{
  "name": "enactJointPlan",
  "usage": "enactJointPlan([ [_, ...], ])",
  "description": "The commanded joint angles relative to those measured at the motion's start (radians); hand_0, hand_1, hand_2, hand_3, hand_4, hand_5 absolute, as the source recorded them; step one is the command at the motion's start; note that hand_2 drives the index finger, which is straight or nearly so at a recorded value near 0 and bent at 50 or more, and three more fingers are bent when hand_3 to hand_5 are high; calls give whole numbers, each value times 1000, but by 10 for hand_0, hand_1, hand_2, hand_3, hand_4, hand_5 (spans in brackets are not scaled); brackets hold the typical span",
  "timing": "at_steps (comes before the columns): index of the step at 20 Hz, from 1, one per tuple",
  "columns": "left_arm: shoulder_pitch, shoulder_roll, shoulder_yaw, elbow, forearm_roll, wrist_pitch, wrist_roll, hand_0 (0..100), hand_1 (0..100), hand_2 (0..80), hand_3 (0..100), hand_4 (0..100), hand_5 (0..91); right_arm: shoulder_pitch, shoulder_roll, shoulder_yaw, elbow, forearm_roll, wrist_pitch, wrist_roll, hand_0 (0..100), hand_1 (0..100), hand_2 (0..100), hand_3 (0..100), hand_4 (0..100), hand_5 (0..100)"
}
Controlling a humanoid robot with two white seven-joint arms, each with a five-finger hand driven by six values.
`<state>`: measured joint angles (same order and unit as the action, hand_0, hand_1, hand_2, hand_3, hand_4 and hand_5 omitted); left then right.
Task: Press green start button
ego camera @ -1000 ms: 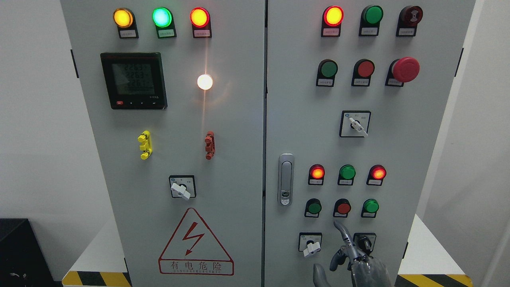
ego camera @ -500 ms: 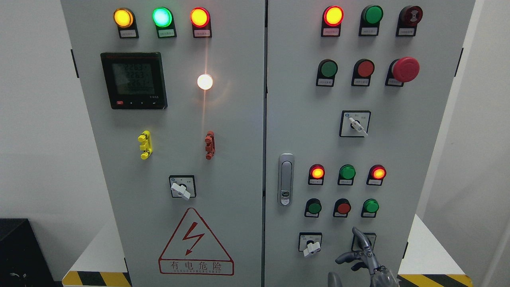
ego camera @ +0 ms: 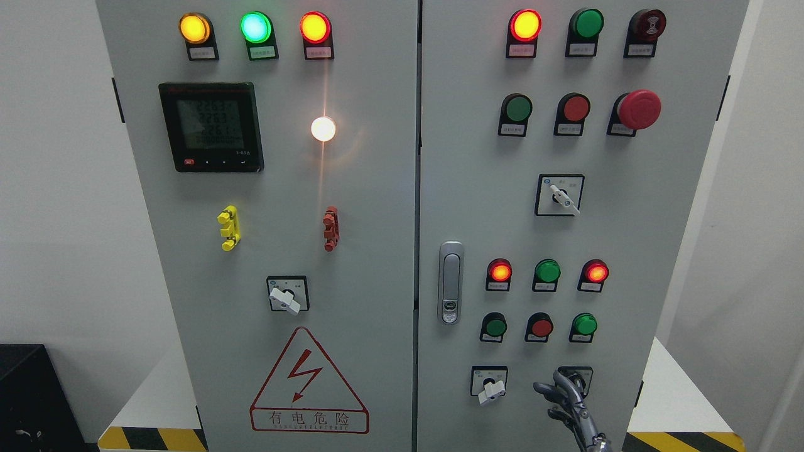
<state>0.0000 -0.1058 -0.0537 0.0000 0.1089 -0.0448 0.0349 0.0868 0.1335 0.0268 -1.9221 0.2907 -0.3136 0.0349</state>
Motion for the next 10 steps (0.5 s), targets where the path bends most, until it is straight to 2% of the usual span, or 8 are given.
enactJointPlan([
  [1,-23,0,0,-28,0,0,0,120,556,0,0,0,0,10,-2,15,-60,-108,37,14,0,42,0,58,28,0],
  [5,-23,0,0,-28,0,0,0,120,556,0,0,0,0,10,-2,12,-61,-116,48,37,0,23,0,44,12,0],
  [10,-23,0,0,-28,0,0,0,120,556,0,0,0,0,10,0,15,-63,-156,64,39,0,4,0,30,0,0],
])
